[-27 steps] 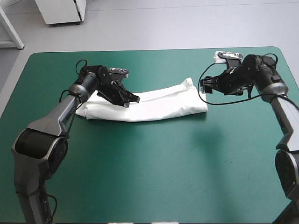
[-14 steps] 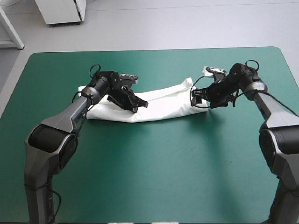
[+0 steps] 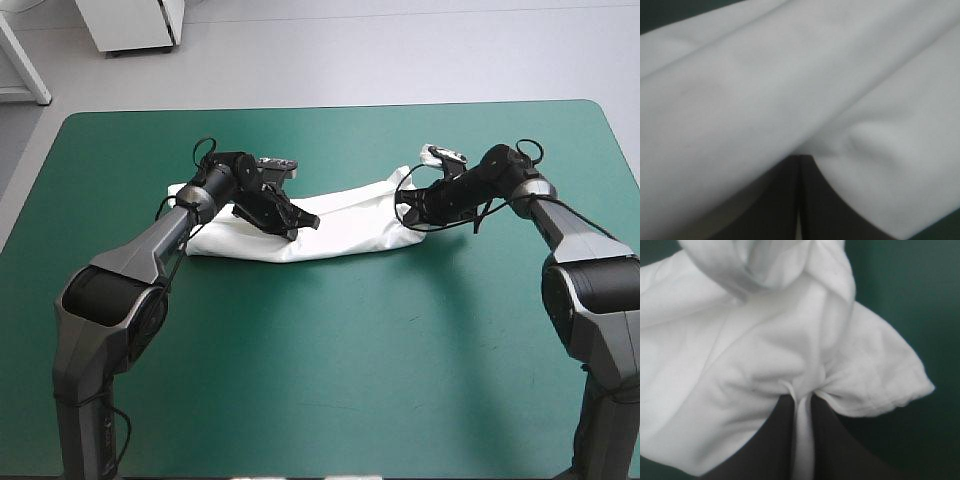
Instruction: Fold the cloth
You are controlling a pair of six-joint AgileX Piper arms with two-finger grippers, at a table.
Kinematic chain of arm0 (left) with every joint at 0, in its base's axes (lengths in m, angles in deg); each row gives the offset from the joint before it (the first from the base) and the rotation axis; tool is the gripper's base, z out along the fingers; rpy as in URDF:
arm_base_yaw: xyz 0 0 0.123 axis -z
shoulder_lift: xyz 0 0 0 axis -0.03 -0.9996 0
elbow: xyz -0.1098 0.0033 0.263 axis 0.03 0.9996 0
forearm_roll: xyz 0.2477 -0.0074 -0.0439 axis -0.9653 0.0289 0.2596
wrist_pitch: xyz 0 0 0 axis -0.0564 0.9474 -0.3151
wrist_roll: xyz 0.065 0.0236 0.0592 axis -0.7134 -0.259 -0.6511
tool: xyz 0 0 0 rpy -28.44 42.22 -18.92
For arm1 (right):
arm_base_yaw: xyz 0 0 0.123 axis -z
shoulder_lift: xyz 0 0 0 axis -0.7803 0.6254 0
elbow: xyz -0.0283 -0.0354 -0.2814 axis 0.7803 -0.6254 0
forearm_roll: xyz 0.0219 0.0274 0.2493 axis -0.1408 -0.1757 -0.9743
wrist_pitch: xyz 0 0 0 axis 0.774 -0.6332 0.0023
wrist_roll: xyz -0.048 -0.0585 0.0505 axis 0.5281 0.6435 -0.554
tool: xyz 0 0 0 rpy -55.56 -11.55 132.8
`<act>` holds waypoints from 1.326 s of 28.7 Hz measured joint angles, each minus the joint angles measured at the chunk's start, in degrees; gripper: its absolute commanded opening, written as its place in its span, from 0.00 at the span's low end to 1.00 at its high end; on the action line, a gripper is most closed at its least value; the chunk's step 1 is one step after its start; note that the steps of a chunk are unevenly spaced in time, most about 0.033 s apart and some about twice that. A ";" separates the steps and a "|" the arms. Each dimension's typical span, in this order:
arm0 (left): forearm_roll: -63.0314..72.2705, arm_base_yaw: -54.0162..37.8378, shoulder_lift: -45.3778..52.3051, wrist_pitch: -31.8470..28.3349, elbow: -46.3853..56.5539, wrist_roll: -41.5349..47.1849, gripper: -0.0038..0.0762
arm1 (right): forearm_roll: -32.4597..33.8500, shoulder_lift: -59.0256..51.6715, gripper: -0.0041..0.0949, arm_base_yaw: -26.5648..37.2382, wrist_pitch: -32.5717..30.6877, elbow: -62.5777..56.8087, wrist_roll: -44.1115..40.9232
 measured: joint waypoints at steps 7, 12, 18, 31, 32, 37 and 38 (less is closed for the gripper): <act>2.05 1.50 -0.26 -2.15 0.00 -0.18 0.04 | 0.00 -9.21 0.03 -0.18 -0.65 -0.27 -0.06; 3.06 3.78 -0.62 -3.62 0.00 -0.30 0.04 | -0.33 -15.30 0.03 -0.63 -2.46 2.19 -1.38; 5.14 8.46 -0.92 -5.19 0.00 -0.41 0.04 | -0.04 -18.17 0.03 -2.60 -5.73 7.50 -3.02; 5.32 6.77 0.81 0.22 -0.51 -0.41 0.04 | 2.88 -18.22 0.03 -3.65 -7.31 9.74 -4.07; 5.11 6.05 1.53 1.35 -0.63 -0.48 0.04 | 2.88 -18.22 0.03 -3.65 -7.31 9.81 -4.07; 4.60 0.83 7.75 5.33 -1.26 -2.50 0.04 | 2.88 -18.22 0.03 -3.65 -7.31 9.94 -4.07; 4.54 -0.10 8.89 6.13 -1.32 -2.91 0.04 | 2.88 -18.22 0.03 -3.65 -7.31 9.94 -4.07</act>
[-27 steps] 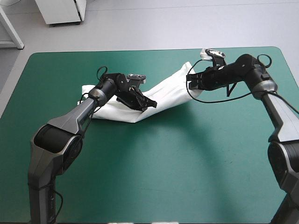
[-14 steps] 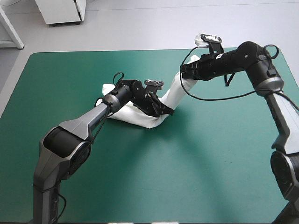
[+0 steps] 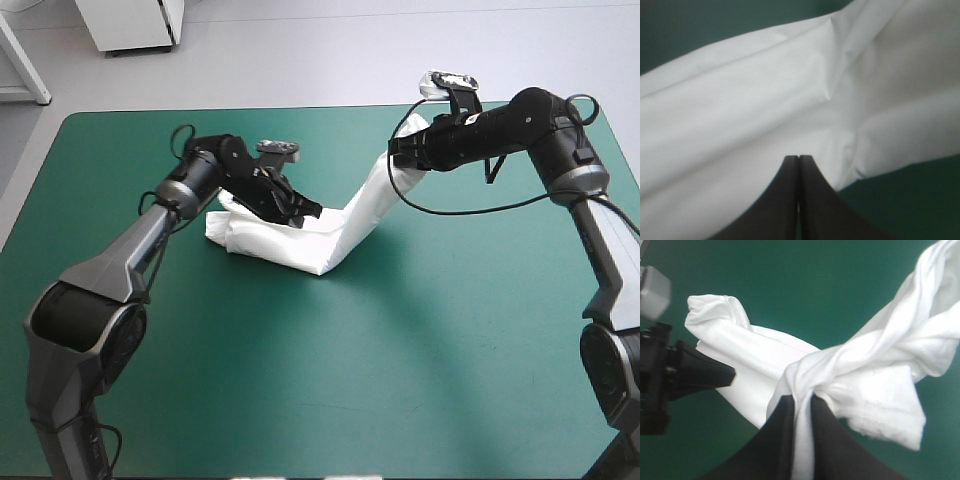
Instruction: Fold the cloth
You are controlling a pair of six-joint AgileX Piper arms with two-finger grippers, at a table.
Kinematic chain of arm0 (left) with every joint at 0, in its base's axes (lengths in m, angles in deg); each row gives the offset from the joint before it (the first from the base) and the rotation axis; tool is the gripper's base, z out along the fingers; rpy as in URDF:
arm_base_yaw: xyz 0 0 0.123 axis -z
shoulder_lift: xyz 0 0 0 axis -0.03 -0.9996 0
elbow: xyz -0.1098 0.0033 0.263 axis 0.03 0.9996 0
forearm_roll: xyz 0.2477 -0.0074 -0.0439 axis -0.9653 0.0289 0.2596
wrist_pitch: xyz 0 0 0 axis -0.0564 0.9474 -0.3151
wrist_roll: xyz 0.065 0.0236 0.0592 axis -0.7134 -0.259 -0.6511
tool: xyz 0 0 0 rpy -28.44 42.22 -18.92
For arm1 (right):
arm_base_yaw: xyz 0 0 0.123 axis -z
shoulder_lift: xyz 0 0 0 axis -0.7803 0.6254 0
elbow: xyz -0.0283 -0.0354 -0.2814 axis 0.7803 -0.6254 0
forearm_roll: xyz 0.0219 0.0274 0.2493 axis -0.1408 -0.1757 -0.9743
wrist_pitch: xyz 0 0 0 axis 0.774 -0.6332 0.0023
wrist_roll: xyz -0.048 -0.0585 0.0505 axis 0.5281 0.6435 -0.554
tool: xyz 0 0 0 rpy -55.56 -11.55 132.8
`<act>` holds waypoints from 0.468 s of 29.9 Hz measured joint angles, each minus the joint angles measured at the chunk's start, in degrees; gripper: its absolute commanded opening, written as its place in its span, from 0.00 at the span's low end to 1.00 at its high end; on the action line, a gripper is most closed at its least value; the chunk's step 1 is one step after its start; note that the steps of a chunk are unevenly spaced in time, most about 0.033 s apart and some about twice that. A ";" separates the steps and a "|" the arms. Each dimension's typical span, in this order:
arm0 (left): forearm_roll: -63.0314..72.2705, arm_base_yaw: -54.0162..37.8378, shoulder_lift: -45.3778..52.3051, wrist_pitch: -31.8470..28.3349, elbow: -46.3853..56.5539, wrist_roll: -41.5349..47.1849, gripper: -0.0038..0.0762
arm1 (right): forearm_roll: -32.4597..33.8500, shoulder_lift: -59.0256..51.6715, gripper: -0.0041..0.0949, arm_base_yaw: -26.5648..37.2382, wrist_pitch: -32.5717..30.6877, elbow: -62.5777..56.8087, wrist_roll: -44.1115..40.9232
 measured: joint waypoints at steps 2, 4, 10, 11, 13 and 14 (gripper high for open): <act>-0.71 -2.39 2.63 2.54 0.00 -0.89 0.04 | -0.67 0.00 0.03 -0.18 0.37 0.00 0.19; -2.72 -4.54 4.79 5.34 0.00 -1.15 0.04 | -1.85 0.00 0.03 -1.06 1.77 0.00 1.19; -12.62 -7.29 9.75 7.56 1.36 1.79 0.04 | -4.07 4.20 0.03 -8.68 5.96 4.40 2.41; -13.99 -7.29 10.71 7.72 2.20 2.37 0.04 | -4.20 5.67 0.03 -9.87 6.02 5.92 2.54; -15.42 -7.29 13.43 7.96 4.89 3.72 0.04 | -4.56 10.04 0.03 -12.57 6.02 10.61 2.46; -15.68 -7.29 14.59 7.95 6.46 4.21 0.04 | -4.87 12.56 0.05 -13.55 5.93 13.37 2.39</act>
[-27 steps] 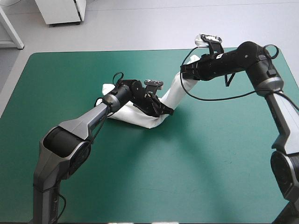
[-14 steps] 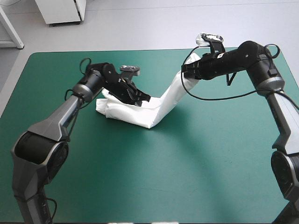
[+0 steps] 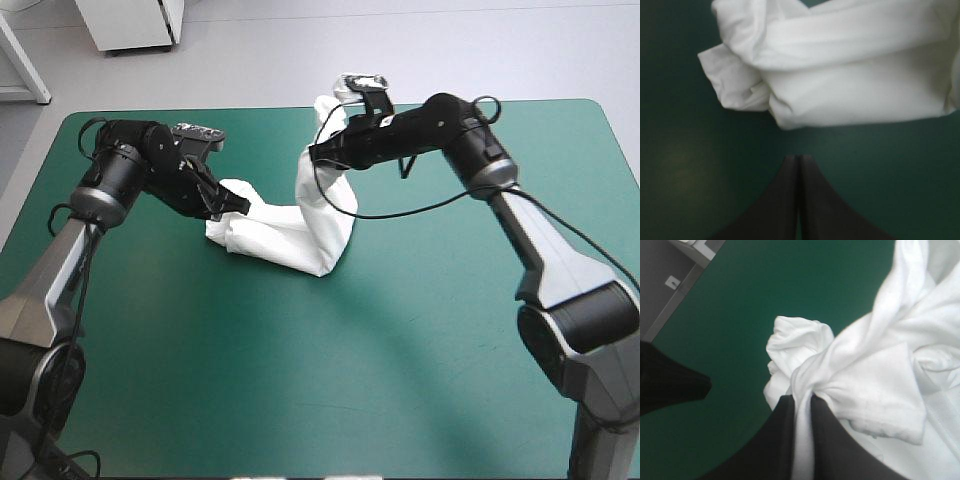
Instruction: Fold the cloth
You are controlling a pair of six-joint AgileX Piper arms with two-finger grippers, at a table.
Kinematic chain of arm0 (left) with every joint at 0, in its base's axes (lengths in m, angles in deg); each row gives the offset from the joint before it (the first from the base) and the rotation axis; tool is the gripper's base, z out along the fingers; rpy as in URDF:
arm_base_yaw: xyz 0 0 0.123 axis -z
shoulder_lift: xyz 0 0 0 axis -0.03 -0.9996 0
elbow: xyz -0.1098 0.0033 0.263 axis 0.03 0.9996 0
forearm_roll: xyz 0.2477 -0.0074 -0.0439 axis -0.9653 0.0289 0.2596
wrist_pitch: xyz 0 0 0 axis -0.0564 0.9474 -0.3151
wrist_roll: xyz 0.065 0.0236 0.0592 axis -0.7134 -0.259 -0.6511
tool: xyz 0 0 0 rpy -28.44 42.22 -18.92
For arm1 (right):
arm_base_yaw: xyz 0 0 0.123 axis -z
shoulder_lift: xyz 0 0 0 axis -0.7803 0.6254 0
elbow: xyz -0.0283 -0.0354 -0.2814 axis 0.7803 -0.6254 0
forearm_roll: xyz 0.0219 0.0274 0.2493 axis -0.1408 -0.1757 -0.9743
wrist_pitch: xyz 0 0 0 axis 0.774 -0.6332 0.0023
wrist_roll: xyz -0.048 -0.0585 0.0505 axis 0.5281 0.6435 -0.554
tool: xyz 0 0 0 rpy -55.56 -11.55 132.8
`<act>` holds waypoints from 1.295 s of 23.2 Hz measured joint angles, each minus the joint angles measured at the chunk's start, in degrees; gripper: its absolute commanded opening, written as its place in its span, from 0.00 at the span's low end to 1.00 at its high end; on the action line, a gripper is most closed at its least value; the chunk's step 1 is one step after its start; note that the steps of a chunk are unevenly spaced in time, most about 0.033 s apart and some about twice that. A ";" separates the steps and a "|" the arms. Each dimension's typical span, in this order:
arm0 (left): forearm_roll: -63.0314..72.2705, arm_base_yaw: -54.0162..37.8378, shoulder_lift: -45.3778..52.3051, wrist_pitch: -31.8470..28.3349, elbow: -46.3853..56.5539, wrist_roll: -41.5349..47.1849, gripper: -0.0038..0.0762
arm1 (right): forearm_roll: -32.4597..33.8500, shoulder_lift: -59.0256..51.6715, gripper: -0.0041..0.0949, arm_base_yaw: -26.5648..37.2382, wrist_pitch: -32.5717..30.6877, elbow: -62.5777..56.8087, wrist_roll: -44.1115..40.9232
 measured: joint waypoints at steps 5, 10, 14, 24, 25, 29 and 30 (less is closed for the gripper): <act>-1.71 0.00 6.49 0.25 7.22 0.99 0.04 | -2.31 12.27 0.45 -4.76 -4.91 15.20 -1.19; -4.27 0.00 11.18 0.51 11.77 1.11 0.04 | -2.42 19.47 0.90 -7.51 -11.18 28.95 -4.05; -4.16 0.00 12.84 0.46 11.89 1.11 0.04 | 7.16 18.61 0.77 -6.89 -17.27 31.26 -13.52; -3.96 0.00 15.33 0.50 11.89 1.12 0.04 | 22.08 4.13 0.74 -6.40 -12.08 -6.59 -20.46; -3.89 0.00 15.33 0.50 11.89 1.12 0.04 | 21.64 4.13 0.74 -6.40 -10.51 -8.05 -20.28; -2.71 0.00 15.33 0.50 11.89 1.12 0.04 | 20.07 5.66 0.74 -6.40 -4.34 -10.92 -19.71; -2.36 0.00 15.33 0.50 11.89 1.12 0.04 | 19.54 6.27 0.74 -6.40 -3.03 -10.97 -19.65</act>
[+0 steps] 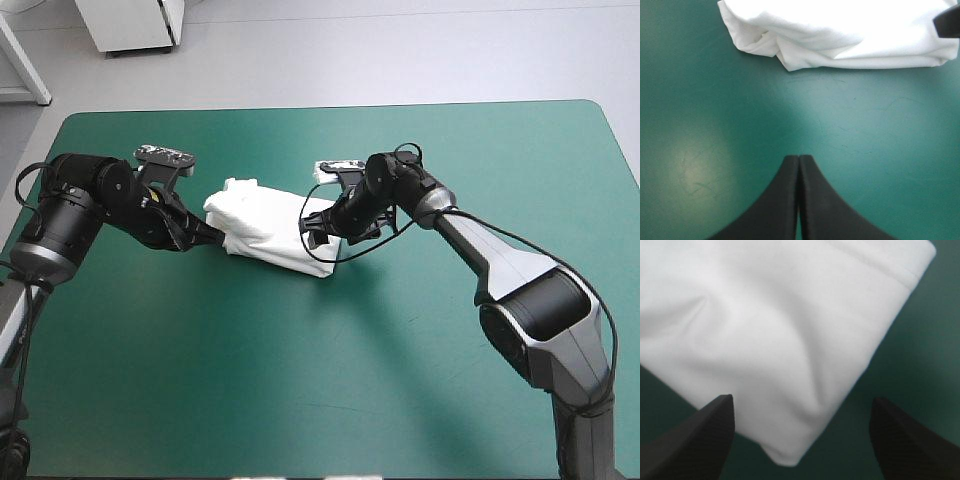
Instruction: Fold the cloth
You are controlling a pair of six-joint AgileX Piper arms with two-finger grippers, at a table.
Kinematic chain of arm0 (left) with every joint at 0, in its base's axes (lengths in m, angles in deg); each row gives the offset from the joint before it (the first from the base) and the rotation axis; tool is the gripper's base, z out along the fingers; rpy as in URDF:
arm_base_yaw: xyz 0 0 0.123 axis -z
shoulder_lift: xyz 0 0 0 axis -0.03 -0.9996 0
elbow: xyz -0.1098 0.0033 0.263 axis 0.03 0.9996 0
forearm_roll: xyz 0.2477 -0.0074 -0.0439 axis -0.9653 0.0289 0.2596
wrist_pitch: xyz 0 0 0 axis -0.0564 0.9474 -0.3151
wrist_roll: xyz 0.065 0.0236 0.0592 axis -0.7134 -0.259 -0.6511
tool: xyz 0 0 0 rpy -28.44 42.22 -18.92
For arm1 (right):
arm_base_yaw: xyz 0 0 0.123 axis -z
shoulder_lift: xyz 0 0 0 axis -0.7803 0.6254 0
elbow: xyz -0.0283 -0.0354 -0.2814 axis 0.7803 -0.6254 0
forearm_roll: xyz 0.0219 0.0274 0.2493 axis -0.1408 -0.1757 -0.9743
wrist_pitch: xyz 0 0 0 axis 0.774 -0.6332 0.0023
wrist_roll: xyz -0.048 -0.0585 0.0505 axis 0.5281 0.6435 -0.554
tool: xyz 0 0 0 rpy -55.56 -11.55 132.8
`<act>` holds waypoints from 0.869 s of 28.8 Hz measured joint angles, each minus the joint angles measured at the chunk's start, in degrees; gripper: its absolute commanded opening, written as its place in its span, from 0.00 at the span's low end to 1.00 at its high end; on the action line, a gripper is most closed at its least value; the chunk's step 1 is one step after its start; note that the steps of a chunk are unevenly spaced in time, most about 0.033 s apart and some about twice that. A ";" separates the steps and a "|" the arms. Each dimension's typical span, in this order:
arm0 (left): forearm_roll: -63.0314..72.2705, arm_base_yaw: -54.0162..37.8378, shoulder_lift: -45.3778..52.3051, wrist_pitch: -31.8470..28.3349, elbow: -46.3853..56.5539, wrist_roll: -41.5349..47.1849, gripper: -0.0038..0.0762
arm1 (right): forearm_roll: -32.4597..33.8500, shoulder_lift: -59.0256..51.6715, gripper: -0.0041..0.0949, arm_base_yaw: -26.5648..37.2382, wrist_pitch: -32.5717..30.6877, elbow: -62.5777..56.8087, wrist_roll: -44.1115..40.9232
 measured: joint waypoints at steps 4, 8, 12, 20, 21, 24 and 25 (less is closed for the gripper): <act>0.92 0.00 0.00 0.00 0.00 0.00 0.04 | -1.40 2.95 0.68 0.00 3.89 0.00 0.06; 1.06 0.00 0.00 0.00 0.00 0.00 0.04 | -2.67 4.50 0.36 0.04 5.77 1.18 0.97; 1.06 0.00 0.00 0.00 0.00 0.00 0.04 | -2.87 4.85 0.03 0.04 5.91 1.18 2.79; 1.06 0.00 0.00 0.00 0.00 -0.72 0.04 | 4.23 2.17 0.02 0.17 2.82 1.24 4.10; 1.06 0.00 0.00 0.00 0.00 -0.78 0.04 | 6.60 1.32 0.02 0.49 1.29 1.24 3.74; 1.06 0.00 0.00 0.00 0.00 -0.89 0.04 | 14.00 -1.16 0.02 2.68 -4.27 1.05 2.58; 1.06 0.00 0.00 0.00 0.00 -0.89 0.04 | 18.28 -3.06 0.02 5.12 -7.20 0.02 2.35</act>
